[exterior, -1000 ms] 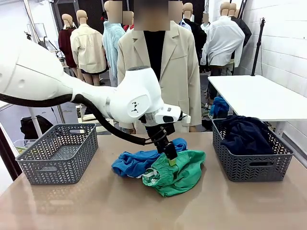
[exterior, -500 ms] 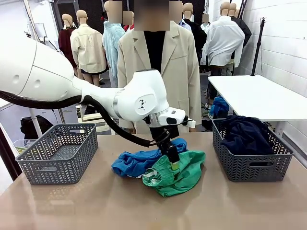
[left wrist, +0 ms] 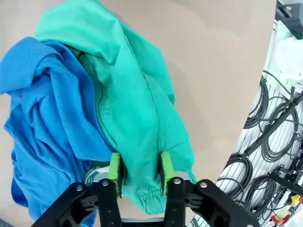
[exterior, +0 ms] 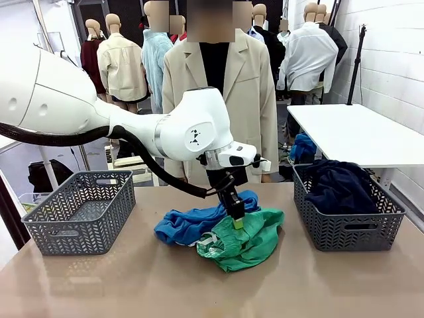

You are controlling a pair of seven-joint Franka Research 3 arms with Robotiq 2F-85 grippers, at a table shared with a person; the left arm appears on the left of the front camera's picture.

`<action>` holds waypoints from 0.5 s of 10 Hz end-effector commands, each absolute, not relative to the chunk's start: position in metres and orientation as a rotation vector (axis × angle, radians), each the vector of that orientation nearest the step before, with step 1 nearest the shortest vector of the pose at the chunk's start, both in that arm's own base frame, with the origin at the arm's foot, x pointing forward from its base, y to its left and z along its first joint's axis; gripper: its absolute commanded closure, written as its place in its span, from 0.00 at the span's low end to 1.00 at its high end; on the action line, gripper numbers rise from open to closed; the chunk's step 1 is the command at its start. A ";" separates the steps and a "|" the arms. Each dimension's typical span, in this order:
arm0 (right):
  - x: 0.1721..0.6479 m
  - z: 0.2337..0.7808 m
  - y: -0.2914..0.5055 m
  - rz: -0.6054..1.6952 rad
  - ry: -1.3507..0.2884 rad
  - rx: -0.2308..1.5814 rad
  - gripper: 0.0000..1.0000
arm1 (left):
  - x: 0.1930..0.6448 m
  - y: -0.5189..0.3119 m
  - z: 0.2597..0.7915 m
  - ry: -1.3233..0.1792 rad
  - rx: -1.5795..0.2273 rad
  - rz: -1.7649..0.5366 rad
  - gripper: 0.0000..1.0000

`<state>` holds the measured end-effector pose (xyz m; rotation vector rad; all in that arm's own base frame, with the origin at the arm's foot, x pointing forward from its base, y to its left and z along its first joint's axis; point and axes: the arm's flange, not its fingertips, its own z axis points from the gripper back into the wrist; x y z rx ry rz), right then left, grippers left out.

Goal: Sort the tops and bottoms.
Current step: Lift clothes from the center of the table with your left hand.

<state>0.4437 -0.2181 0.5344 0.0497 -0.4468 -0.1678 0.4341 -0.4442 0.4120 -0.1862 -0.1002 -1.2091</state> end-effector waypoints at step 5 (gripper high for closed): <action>0.443 0.535 -0.217 -0.181 -0.434 0.037 0.00 | 0.429 -0.435 0.413 -0.049 -0.237 -1.242 1.00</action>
